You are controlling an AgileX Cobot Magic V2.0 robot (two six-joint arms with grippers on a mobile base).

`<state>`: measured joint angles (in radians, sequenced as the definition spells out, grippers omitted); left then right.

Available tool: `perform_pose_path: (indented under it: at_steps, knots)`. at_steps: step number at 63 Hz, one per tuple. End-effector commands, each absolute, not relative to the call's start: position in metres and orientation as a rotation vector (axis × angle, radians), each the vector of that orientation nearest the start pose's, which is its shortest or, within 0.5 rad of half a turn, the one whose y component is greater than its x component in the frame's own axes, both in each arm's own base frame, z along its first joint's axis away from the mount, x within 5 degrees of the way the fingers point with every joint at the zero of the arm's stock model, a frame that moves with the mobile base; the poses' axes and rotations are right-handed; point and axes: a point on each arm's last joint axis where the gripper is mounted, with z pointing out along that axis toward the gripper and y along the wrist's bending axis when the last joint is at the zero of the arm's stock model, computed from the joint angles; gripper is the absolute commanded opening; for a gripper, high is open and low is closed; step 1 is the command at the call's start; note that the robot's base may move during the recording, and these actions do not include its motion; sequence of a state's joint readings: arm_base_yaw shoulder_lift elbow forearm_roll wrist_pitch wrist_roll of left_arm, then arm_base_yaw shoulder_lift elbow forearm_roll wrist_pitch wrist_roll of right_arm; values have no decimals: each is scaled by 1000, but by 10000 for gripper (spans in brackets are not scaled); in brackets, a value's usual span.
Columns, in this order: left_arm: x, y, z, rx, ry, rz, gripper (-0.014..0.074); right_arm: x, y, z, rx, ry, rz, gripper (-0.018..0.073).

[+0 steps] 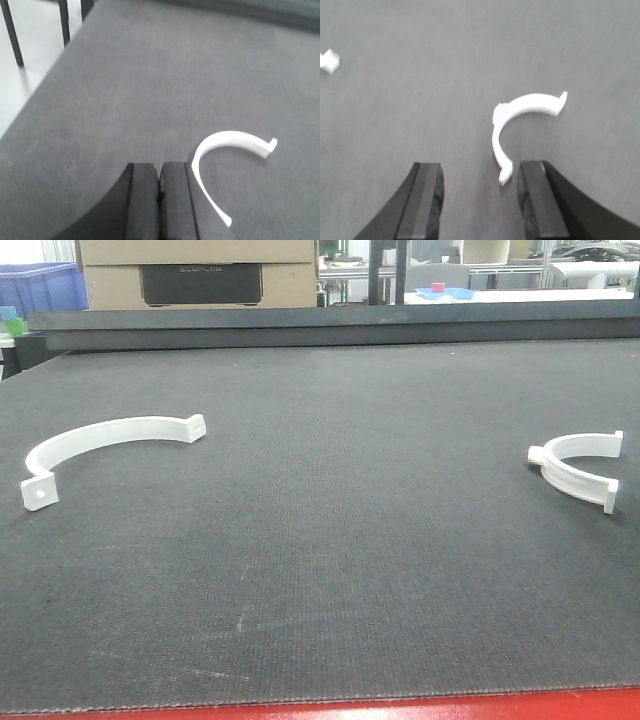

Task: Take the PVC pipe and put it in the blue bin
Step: 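Lower the right gripper toward the white pipe clamp nearer it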

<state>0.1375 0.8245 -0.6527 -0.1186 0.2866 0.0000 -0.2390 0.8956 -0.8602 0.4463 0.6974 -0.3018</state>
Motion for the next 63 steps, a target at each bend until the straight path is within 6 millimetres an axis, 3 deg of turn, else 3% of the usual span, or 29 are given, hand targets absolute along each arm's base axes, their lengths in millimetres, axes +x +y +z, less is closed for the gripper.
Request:
perform_pose_path:
  at_steps: [1,23,34,43,63]
  knots:
    - [173,21,332,-228,1869,-24,-111,179,-18,360,162,2085,193,243]
    - [195,24,327,-199,1931,10,-111,191,-22,356,186,2072,178,255]
    - [213,26,326,-198,2035,8,-111,207,-24,334,195,2216,224,414]
    - [219,27,327,-199,2039,8,-111,210,-22,321,185,2327,273,488]
    - [221,28,330,-197,1991,13,-111,217,-27,328,220,2214,222,487]
